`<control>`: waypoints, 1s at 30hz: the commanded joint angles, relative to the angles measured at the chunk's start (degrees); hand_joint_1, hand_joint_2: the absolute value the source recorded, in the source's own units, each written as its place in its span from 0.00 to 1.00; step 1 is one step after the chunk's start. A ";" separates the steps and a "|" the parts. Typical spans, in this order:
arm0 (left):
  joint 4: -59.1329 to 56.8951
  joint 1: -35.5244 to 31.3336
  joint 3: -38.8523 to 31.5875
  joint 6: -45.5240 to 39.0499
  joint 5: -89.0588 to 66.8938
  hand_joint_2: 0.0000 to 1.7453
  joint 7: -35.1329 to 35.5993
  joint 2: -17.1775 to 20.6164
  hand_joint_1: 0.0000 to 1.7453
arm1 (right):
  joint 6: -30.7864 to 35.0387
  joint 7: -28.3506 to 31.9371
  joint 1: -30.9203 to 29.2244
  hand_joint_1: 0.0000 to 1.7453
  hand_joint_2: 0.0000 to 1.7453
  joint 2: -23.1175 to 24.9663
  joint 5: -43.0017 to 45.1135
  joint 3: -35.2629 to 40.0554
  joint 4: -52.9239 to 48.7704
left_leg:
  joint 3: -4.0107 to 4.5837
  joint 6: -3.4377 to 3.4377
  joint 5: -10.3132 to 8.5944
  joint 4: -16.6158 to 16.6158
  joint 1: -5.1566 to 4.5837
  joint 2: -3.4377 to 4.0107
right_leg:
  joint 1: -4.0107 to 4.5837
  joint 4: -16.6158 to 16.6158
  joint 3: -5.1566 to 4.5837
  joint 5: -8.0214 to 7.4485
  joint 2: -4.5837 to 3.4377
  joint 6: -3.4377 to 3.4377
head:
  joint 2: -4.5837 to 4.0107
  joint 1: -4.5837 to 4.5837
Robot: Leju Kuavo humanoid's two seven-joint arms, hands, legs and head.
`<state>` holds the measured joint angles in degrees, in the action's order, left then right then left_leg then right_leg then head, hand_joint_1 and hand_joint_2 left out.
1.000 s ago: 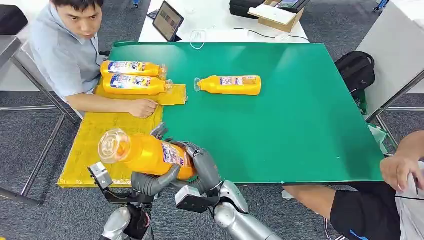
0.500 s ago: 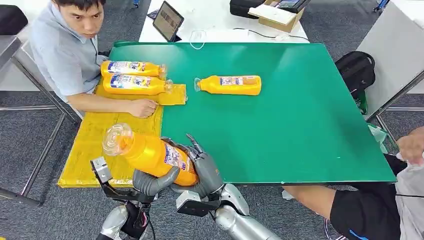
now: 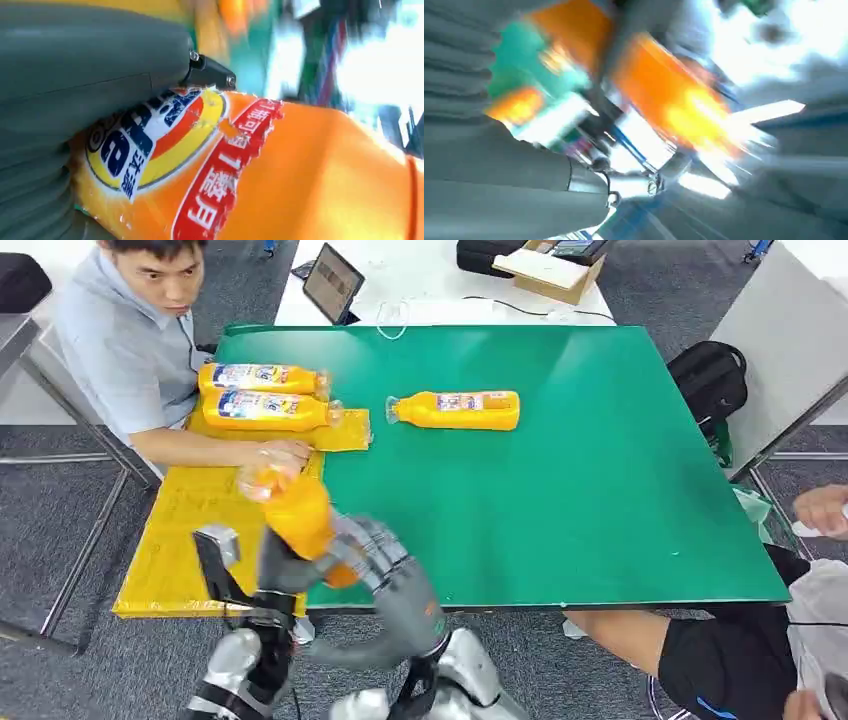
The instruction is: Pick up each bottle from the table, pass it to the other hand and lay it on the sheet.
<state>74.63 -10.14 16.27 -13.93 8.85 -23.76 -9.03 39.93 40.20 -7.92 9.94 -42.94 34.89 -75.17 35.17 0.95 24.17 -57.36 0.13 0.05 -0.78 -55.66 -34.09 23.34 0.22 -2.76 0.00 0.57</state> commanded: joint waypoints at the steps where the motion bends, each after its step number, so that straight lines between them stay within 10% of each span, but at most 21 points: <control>1: -15.79 -10.74 -8.19 -4.27 -1.64 1.00 -0.50 -0.52 1.00 | 0.07 -0.20 4.39 0.00 0.00 2.35 8.44 -5.50 -14.78 | -0.13 -0.10 0.00 -0.07 0.08 -0.49 | 0.09 -0.11 0.26 0.19 0.46 0.14 | 0.00 -0.07; 17: -44.64 -31.94 10.47 -17.18 -57.56 1.00 12.27 8.16 1.00 | 0.07 -0.20 1.02 0.00 0.00 0.98 14.50 -3.34 -12.22 | -0.25 -0.16 -0.12 -0.02 0.11 -0.32 | 0.07 -0.08 0.37 0.00 0.24 0.31 | 0.00 -0.07; 30: -57.47 -37.94 14.51 1.67 -67.19 1.00 20.14 5.61 1.00 | 0.07 -0.20 0.58 0.00 0.00 -0.94 17.59 -2.23 -6.90 | -0.20 -0.13 -0.15 0.01 0.11 -0.20 | 0.06 -0.03 0.34 -0.06 0.13 0.25 | 0.00 -0.09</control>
<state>29.57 -42.33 27.08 -19.25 -57.97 -5.94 -3.08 39.93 40.11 -5.45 11.39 -27.23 31.41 -87.84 35.21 0.86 23.94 -57.36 0.17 -0.17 -0.80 -55.75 -34.01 23.23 0.38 -2.60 0.00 0.48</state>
